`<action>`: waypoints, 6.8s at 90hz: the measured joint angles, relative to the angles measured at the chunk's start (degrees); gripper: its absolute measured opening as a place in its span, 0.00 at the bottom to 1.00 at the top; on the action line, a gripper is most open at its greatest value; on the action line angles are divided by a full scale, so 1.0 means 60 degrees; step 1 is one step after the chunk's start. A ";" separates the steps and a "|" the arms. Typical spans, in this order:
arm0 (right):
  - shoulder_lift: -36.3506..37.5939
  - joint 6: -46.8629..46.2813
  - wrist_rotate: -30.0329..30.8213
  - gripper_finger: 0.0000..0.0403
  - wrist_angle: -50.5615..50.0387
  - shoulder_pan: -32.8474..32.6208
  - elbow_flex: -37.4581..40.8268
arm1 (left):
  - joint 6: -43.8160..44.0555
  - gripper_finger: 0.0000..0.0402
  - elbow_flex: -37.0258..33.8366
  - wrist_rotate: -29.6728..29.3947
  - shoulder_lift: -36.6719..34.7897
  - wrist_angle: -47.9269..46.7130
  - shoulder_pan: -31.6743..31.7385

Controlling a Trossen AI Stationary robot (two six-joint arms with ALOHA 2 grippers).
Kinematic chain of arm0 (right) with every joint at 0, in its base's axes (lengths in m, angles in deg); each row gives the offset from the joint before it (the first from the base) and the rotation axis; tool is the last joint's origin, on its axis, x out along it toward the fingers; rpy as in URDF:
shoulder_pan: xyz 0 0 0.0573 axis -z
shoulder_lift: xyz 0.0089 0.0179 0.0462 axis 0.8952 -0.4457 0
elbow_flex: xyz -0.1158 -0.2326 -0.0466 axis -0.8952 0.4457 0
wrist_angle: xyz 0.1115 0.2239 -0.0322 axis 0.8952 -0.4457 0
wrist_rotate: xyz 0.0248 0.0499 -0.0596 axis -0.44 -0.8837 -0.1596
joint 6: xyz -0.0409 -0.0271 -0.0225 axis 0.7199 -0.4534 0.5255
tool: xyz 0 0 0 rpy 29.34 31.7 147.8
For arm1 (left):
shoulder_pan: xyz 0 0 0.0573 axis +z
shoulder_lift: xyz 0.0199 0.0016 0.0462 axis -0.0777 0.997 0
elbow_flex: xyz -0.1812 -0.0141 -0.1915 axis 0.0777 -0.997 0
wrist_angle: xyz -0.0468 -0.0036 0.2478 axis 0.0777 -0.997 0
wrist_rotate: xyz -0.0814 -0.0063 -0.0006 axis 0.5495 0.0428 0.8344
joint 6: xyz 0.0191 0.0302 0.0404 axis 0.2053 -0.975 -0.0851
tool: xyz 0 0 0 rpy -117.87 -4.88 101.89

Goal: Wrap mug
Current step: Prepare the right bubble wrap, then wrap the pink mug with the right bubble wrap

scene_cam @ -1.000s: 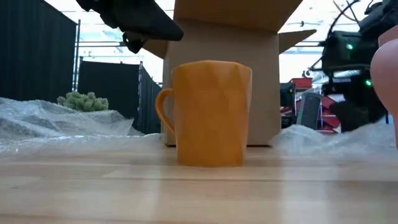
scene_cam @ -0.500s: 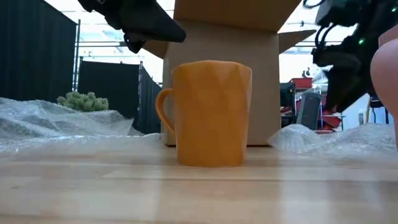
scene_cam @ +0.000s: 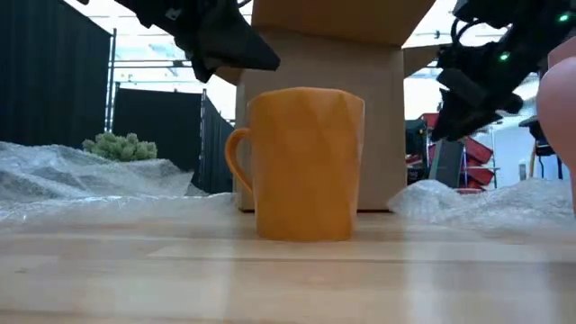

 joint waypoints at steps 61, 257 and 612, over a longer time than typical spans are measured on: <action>-0.1308 0.2650 -0.1233 0.67 0.3307 0.0287 -0.0283 | 0.0780 0.00 0.0000 -0.4557 0.0007 -0.2226 0.1076; -0.2461 -0.1375 -0.6102 0.67 0.0455 -0.4610 -0.2335 | 0.0757 0.00 0.0000 -0.3227 -0.0688 -0.1843 -0.0573; 0.1220 -0.0913 -0.3357 0.63 -0.4163 -0.1663 -0.2619 | 0.0522 0.00 0.0004 -0.2775 -0.0681 -0.0310 -0.0941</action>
